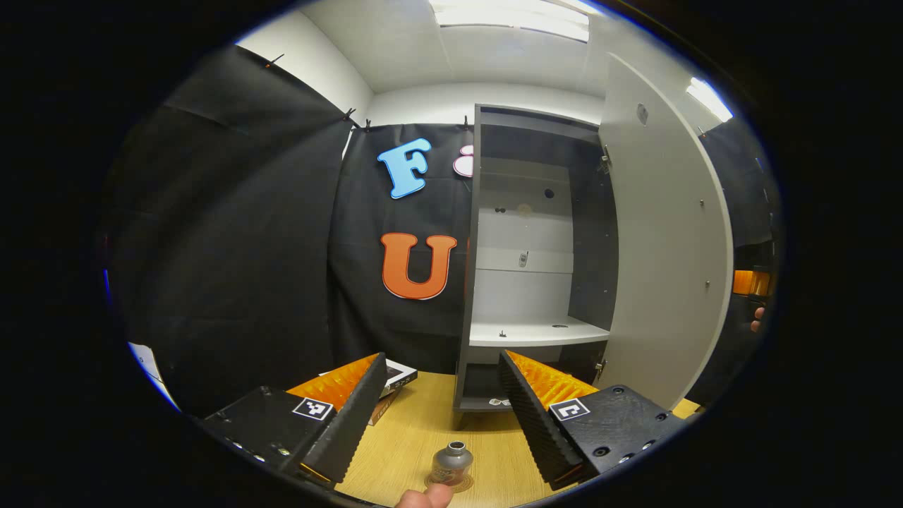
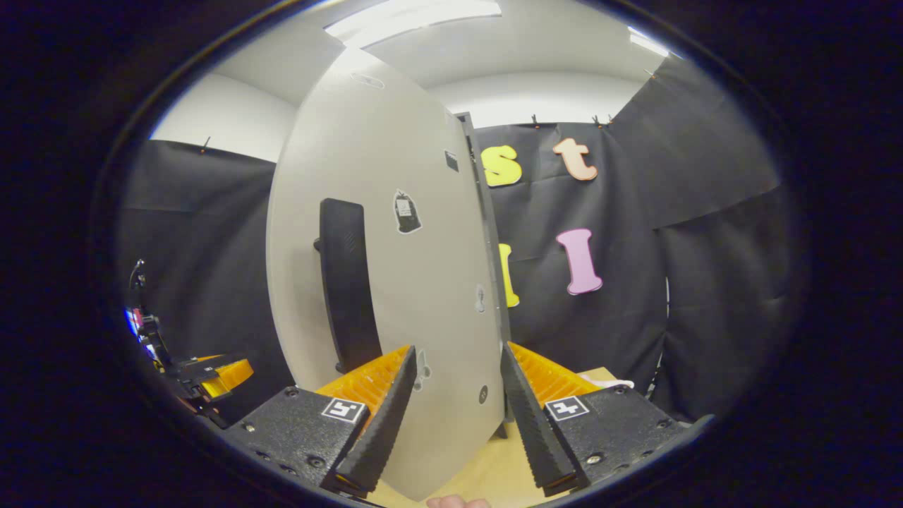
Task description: Open the cabinet door with the right hand, grasp the bottle in the cabinet with the left hand and place it on the coaster, then close the cabinet door with the right hand.
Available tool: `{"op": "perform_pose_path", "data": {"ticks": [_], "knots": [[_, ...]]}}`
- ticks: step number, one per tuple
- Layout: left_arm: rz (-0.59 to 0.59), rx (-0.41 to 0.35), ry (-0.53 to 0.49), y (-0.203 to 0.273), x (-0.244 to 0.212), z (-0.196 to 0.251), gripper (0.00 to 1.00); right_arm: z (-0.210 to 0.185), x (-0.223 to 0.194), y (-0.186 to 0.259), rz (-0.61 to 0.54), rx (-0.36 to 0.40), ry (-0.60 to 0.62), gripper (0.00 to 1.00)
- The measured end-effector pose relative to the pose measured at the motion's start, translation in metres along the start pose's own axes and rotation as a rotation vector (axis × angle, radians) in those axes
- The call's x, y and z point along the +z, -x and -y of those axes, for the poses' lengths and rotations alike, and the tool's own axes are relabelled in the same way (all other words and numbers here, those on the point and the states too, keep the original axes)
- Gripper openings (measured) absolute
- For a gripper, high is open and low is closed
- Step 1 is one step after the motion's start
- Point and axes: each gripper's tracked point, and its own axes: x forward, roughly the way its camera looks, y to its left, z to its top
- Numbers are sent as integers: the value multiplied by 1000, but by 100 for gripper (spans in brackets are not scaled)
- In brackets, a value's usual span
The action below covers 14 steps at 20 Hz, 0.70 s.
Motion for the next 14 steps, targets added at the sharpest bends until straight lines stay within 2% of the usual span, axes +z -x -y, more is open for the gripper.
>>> {"op": "perform_pose_path", "data": {"ticks": [6,10,14], "knots": [[-3,19,-9,1,-2,-16,95,-52,-6,-50,-22,99,0,79],[-3,28,-13,2,-4,-25,95,-101,-17,-91,-35,169,-7,79],[-14,46,-17,1,-9,-36,95,-123,-28,-127,-42,180,16,78]]}}
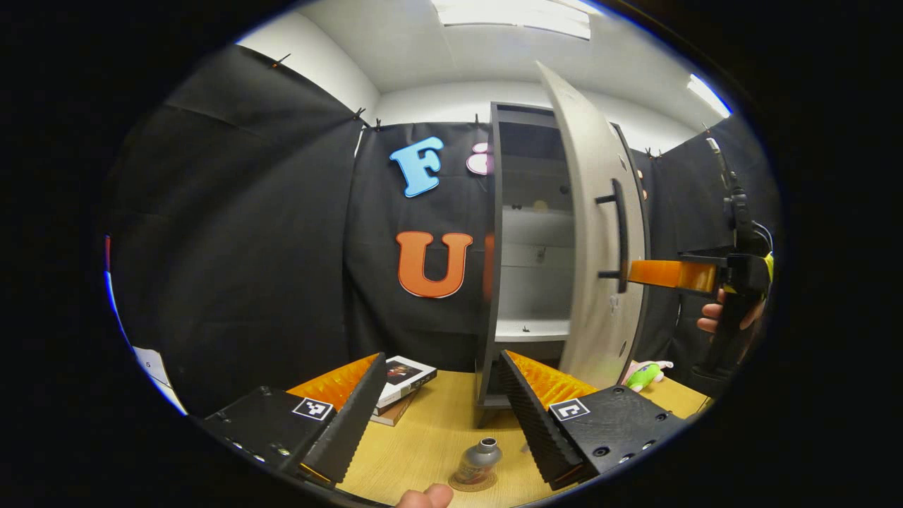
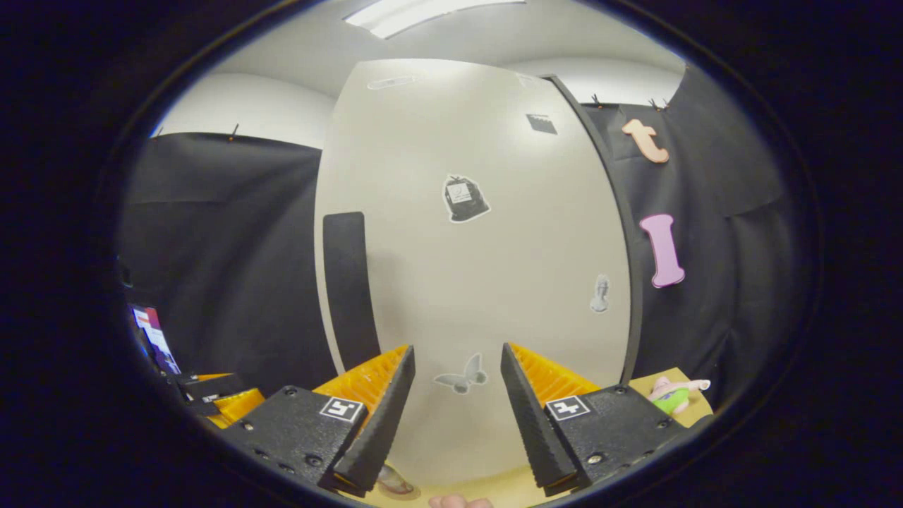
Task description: Open the cabinet door with the right hand, grasp the bottle in the cabinet with the left hand and place it on the coaster, then close the cabinet door with the right hand.
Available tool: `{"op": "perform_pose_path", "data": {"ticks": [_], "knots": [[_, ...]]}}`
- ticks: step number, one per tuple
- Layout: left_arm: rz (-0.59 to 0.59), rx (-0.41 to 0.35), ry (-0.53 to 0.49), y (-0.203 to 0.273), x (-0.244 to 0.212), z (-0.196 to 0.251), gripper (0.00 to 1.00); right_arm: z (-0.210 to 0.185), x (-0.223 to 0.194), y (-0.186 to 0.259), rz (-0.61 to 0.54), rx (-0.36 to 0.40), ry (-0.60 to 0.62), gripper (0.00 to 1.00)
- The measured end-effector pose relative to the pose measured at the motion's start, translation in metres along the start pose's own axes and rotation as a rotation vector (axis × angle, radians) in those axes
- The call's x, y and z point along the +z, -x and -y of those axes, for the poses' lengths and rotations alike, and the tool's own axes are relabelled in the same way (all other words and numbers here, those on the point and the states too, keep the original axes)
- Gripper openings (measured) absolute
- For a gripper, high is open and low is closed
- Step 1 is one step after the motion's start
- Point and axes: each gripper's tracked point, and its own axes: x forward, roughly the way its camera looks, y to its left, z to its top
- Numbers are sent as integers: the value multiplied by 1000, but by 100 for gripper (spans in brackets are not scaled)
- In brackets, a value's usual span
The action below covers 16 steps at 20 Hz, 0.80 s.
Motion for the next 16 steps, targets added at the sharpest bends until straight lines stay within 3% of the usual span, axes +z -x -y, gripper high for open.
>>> {"op": "perform_pose_path", "data": {"ticks": [4,8,11,16], "knots": [[-7,13,7,-5,-7,-7,95,2,-7,-14,0,-7,0,80],[-4,16,8,-10,-7,-7,95,15,4,3,23,-44,16,78],[10,5,15,-12,-5,1,95,32,11,33,46,-87,42,80],[45,-25,39,-8,1,26,95,76,17,111,95,-236,48,80]]}}
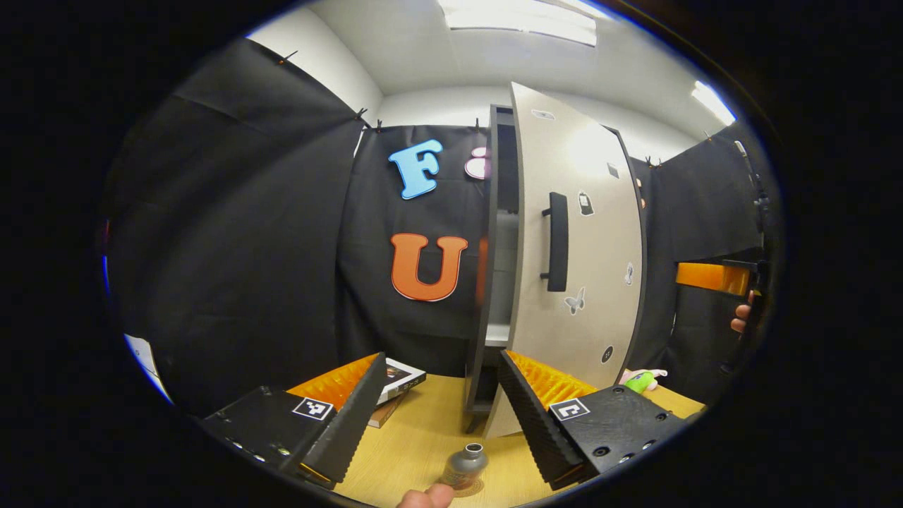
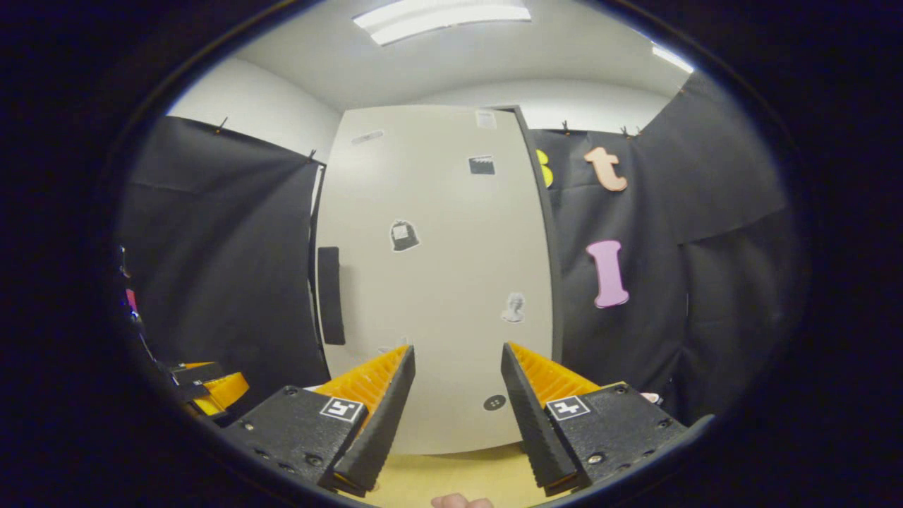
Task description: Open the cabinet door with the right hand, grasp the bottle in the cabinet with the left hand and place it on the coaster, then close the cabinet door with the right hand.
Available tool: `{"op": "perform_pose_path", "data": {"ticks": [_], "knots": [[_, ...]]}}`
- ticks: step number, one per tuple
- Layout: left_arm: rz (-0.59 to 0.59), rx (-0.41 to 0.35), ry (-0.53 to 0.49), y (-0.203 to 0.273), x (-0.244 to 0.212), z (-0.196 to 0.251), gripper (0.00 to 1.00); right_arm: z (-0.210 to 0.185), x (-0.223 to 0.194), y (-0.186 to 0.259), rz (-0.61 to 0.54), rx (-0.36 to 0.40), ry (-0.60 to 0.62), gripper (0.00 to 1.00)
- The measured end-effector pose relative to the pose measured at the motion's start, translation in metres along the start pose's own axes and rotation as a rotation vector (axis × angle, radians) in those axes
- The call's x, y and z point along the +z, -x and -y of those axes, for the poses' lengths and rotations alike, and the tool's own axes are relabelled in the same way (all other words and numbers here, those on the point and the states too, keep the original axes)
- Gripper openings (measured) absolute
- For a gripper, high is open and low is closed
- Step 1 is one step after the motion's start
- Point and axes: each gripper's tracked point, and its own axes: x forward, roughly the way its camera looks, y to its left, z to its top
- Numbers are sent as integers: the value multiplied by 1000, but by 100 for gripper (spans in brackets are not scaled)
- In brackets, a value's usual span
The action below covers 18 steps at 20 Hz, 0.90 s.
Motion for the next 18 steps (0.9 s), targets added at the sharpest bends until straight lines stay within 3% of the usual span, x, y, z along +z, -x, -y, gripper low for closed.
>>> {"op": "perform_pose_path", "data": {"ticks": [9,11,18], "knots": [[6,-96,16,19,0,58,95,115,-24,114,-17,-284,62,81],[4,-112,11,25,-4,67,95,131,-31,129,-23,-337,81,86],[1,-115,-16,46,-7,77,95,138,-44,147,-39,-332,66,87]]}}
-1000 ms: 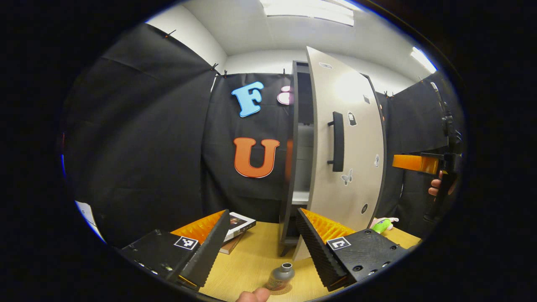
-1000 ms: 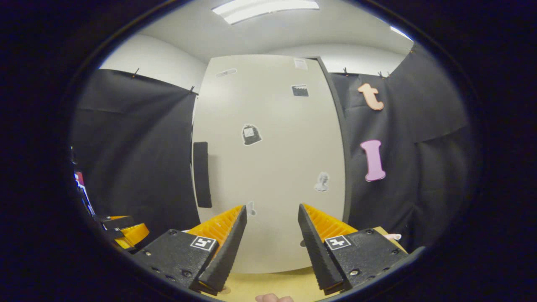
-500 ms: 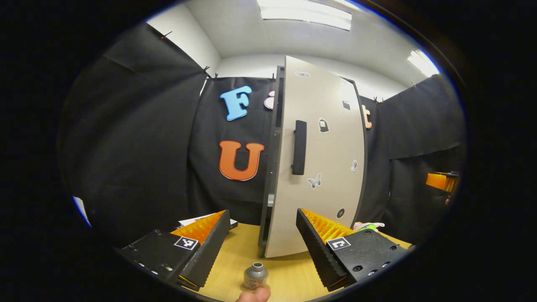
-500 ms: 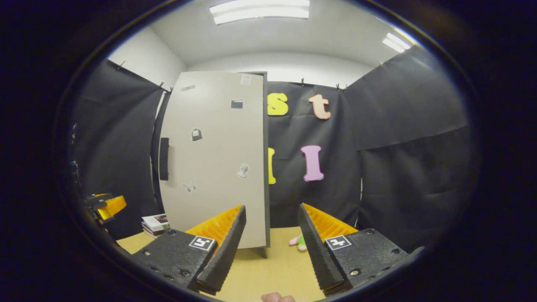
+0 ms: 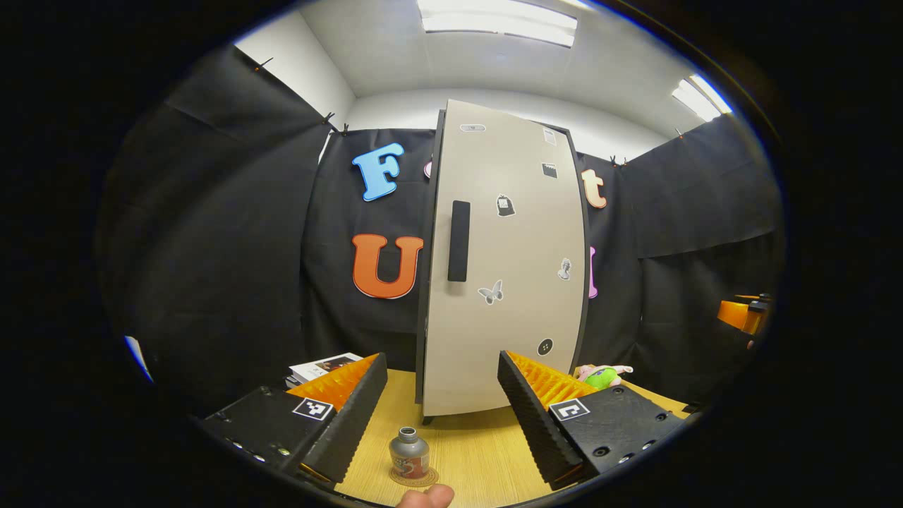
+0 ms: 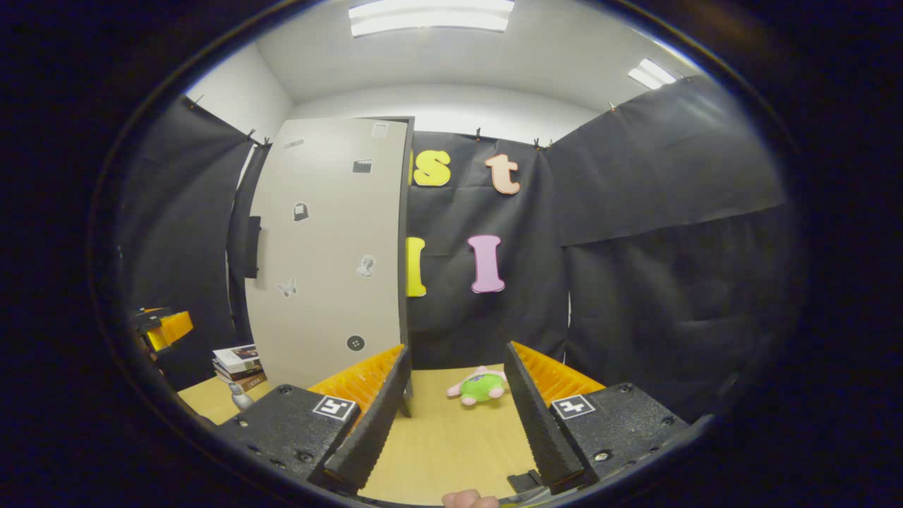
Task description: Open the cabinet door with the right hand, grasp the bottle in the cabinet with the left hand and place it on the coaster, then close the cabinet door with the right hand.
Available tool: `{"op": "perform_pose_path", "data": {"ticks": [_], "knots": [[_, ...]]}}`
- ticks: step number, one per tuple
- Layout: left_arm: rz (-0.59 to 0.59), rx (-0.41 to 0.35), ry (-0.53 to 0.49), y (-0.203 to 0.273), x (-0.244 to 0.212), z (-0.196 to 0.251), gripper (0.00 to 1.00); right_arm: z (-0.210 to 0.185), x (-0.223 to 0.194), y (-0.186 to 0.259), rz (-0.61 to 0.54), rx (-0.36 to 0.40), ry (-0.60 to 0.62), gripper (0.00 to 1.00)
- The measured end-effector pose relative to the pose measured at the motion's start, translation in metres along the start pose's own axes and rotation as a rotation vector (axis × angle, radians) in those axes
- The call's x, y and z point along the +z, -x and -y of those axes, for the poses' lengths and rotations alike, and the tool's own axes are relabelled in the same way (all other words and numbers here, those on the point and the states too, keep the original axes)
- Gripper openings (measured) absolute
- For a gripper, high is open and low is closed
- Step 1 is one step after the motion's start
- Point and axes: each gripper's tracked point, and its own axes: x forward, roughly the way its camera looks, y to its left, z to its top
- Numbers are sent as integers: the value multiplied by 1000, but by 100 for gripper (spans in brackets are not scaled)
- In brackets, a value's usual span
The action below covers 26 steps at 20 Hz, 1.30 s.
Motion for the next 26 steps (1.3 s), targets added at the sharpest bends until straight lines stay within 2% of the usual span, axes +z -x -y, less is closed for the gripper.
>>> {"op": "perform_pose_path", "data": {"ticks": [8,26], "knots": [[-20,-8,-13,5,-7,6,95,-2,-11,2,-35,31,-26,86],[-4,-16,-25,10,-4,4,95,-9,-3,2,-31,29,-39,87]]}}
